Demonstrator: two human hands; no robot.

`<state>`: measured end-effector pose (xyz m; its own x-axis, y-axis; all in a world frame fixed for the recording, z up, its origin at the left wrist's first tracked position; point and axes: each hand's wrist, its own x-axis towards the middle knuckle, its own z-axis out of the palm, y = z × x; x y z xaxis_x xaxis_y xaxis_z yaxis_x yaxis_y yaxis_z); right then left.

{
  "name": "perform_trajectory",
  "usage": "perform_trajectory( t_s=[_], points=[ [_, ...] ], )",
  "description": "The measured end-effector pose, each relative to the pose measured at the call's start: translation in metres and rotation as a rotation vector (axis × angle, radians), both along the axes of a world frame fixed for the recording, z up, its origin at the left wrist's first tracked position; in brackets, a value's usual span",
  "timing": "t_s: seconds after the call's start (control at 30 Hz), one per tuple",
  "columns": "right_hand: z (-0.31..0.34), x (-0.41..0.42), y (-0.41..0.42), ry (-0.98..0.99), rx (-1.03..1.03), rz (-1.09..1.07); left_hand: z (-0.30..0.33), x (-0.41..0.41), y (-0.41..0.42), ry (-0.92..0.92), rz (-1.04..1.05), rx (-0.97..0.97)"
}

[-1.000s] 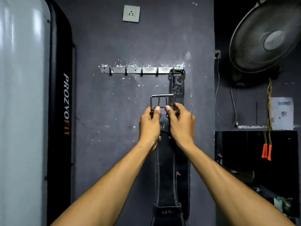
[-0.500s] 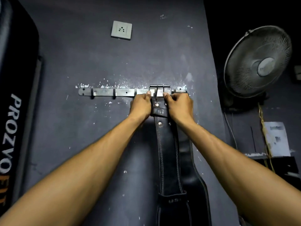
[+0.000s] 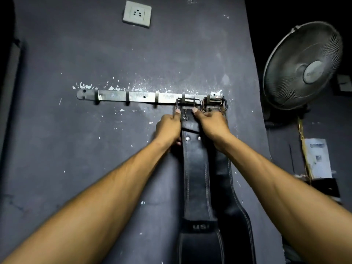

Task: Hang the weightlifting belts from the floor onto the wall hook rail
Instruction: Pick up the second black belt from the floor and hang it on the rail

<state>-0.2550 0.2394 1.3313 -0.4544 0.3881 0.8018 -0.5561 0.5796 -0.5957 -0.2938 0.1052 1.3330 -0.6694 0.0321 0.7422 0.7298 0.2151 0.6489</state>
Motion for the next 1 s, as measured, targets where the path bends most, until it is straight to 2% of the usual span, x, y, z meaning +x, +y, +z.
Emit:
perform_trajectory(
  t_s=[0.07, 0.13, 0.27, 0.4, 0.47, 0.6, 0.7, 0.8, 0.9, 1.0],
  points=[
    [-0.026, -0.002, -0.002, -0.03, 0.031, 0.142, -0.024, 0.003, 0.004, 0.021, 0.035, -0.052],
    [-0.048, -0.004, -0.008, -0.02, 0.079, 0.082, -0.043, 0.006, 0.011, 0.056, 0.072, -0.089],
    [-0.063, -0.005, -0.019, 0.167, 0.005, 0.051, -0.056, 0.012, 0.018, 0.115, 0.12, -0.02],
    [-0.076, 0.006, -0.026, 0.226, -0.027, 0.099, -0.067, 0.021, 0.011, 0.12, 0.02, 0.094],
    [-0.103, 0.012, -0.021, 0.147, -0.001, 0.137, -0.098, 0.024, 0.004, 0.12, -0.015, 0.053],
    [-0.184, 0.013, -0.008, -0.149, 0.065, 0.231, -0.188, 0.019, -0.007, 0.03, -0.062, -0.09],
    [-0.207, 0.011, -0.012, -0.111, -0.008, 0.203, -0.203, 0.019, 0.0, -0.04, -0.109, -0.007],
    [-0.206, 0.018, -0.019, -0.077, -0.076, 0.275, -0.201, 0.031, 0.003, -0.064, -0.148, 0.026],
    [-0.21, 0.033, -0.018, -0.045, -0.171, 0.458, -0.209, 0.045, -0.002, -0.107, -0.35, 0.171],
    [-0.244, 0.052, -0.01, -0.129, -0.215, 0.651, -0.25, 0.058, -0.011, -0.133, -0.425, 0.17]
  ],
)
